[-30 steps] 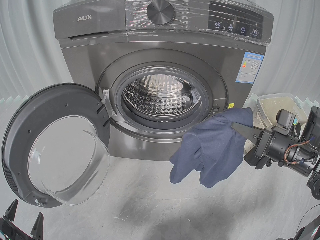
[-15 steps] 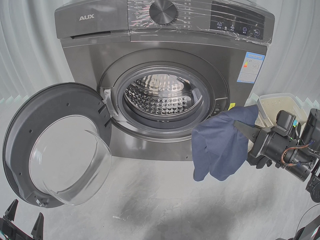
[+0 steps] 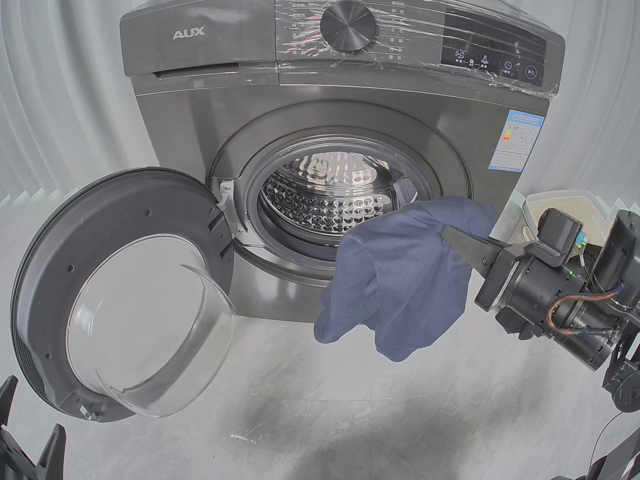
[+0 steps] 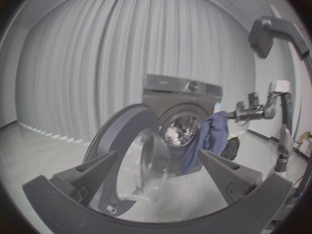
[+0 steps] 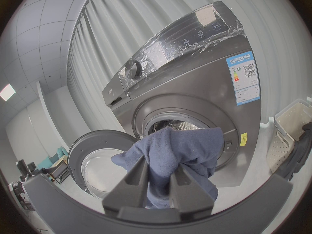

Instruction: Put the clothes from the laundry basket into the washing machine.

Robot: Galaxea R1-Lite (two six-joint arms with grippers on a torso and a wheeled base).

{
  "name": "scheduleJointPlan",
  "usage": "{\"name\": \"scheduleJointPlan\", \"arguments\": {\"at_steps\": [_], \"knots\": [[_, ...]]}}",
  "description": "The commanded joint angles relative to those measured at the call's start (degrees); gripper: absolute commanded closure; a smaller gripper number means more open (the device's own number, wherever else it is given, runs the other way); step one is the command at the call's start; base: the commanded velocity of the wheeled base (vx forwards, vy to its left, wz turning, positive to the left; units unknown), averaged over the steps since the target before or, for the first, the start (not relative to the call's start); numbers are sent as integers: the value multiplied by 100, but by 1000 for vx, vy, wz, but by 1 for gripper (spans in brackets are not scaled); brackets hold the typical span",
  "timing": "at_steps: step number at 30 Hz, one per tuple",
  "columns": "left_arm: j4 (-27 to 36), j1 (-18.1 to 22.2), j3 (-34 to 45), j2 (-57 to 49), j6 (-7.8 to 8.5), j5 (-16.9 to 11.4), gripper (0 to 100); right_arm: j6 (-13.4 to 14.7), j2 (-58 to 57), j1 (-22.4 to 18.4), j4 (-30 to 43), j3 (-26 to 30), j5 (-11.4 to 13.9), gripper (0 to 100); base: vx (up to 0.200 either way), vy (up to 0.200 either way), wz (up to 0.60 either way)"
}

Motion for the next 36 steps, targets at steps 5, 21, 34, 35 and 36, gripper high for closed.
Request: {"name": "scheduleJointPlan", "arguments": {"at_steps": [5,21,34,35,36], "knots": [[-1021,-356,-602,2791,9,-1511,0,-25,829,193,-541,-624,-63,100,0,0,0],[-4114,-2870,-953,6693,-105,-983,0,-570,1392,79,-831,-976,-46,100,0,0,0],[-4694,-3441,-1577,8188,-465,-1273,0,-587,1673,-71,-927,-1547,-336,100,0,0,0],[-4703,-3450,-1595,8240,-509,-1326,0,-587,1673,-62,-927,-1547,-336,100,0,0,0],[-4694,-3450,-1648,8337,-580,-1449,0,-578,1673,-36,-927,-1547,-336,100,0,0,0]]}}
